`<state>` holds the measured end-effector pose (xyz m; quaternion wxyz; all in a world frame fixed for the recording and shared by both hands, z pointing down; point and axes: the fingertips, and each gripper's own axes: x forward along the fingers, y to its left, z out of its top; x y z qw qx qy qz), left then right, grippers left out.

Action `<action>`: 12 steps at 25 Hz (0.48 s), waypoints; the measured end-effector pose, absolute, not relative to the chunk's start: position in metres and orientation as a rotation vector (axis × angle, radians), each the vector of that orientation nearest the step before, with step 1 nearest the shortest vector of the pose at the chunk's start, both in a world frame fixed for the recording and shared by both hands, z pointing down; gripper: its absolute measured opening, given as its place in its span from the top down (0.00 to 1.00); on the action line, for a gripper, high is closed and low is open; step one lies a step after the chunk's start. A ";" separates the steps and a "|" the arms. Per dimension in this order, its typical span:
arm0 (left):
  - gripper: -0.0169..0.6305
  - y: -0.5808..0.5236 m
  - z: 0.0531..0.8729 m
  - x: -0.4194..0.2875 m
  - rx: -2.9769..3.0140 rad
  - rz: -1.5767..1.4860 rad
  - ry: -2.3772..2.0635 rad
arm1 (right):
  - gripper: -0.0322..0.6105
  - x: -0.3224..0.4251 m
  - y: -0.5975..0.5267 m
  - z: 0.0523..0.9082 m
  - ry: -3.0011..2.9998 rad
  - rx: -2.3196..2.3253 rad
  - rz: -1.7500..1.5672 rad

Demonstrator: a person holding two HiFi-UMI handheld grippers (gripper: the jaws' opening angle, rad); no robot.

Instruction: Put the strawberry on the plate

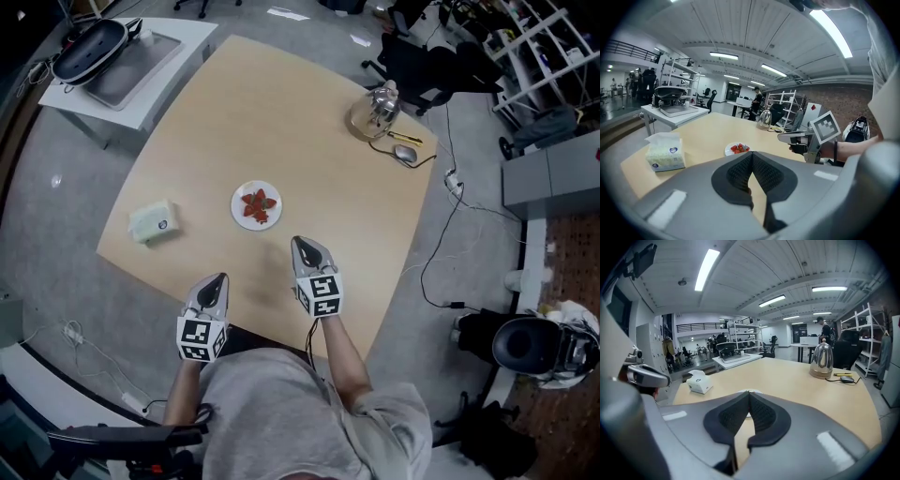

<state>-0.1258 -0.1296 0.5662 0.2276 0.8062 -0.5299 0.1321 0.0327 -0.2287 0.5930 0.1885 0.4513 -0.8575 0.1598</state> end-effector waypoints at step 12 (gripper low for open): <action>0.94 -0.113 0.536 -0.086 2.357 0.339 -1.427 | 0.94 0.072 -0.185 0.549 -2.456 1.402 0.392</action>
